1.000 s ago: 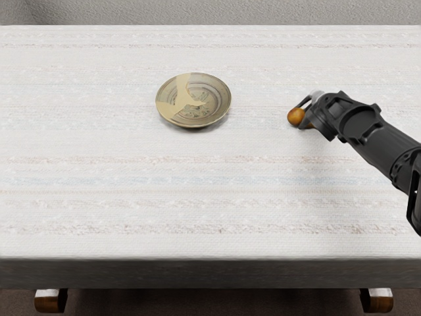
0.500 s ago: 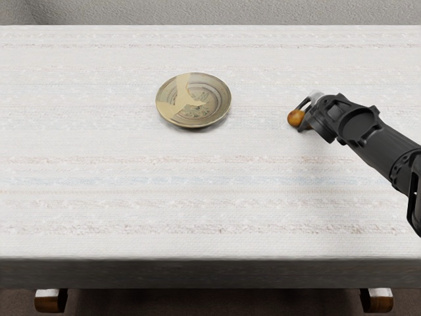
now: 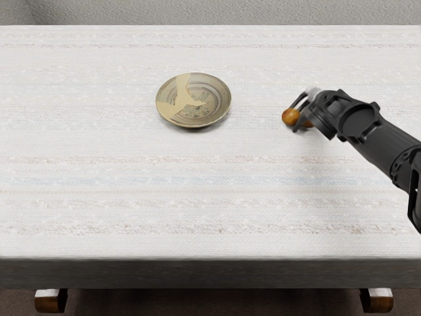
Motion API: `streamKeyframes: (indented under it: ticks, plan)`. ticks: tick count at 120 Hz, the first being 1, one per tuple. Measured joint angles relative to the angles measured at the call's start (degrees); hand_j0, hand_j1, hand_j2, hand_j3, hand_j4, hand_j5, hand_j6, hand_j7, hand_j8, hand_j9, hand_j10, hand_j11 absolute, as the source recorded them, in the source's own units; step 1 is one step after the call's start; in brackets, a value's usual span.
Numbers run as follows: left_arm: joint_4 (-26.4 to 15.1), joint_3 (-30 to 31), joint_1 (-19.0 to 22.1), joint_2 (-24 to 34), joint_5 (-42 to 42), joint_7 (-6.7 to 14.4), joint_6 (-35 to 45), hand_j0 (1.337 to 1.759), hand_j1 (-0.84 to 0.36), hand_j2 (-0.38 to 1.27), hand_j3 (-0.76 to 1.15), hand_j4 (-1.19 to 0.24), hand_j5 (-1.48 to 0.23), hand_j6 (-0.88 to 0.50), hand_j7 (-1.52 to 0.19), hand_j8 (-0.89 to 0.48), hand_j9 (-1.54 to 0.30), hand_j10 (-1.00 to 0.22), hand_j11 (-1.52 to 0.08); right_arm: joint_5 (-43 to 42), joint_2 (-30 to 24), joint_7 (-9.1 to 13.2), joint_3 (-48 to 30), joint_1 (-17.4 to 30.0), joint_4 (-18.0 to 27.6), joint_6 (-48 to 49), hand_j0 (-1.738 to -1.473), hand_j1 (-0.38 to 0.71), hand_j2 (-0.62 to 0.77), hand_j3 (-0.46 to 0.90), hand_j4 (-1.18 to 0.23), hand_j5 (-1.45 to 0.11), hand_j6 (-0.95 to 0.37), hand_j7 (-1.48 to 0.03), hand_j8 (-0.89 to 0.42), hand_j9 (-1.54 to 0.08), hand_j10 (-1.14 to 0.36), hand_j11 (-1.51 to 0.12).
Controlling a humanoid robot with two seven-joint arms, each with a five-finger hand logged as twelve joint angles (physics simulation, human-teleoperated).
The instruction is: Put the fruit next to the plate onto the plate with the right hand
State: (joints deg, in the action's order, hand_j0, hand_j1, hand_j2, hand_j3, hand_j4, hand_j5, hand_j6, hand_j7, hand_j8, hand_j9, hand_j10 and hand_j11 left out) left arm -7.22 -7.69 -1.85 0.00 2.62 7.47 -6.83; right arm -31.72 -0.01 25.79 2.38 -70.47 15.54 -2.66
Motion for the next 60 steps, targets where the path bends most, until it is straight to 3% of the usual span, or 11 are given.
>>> streamKeyframes:
  ticks: [25, 60]
  plan:
    - [0.0, 0.0, 0.0, 0.0, 0.0, 0.0, 0.0, 1.658, 0.35, 0.00, 0.00, 0.00, 0.00, 0.00, 0.00, 0.00, 0.00, 0.00, 0.00, 0.9, 0.0, -0.2, -0.2, -1.5, 1.2, 1.3, -1.644, 0.14, 0.11, 0.00, -0.72, -1.15, -0.60, -1.13, -0.60, -1.17, -0.64, -1.22]
    - [0.0, 0.0, 0.0, 0.0, 0.0, 0.0, 0.0, 1.658, 0.35, 0.00, 0.00, 0.00, 0.00, 0.00, 0.00, 0.00, 0.00, 0.00, 0.00, 4.2, 0.0, -0.3, -4.1, -4.5, 5.2, 10.2, -1.644, 0.09, 0.06, 0.00, -0.76, -1.16, -0.62, -1.13, -0.61, -1.20, -0.66, -1.24]
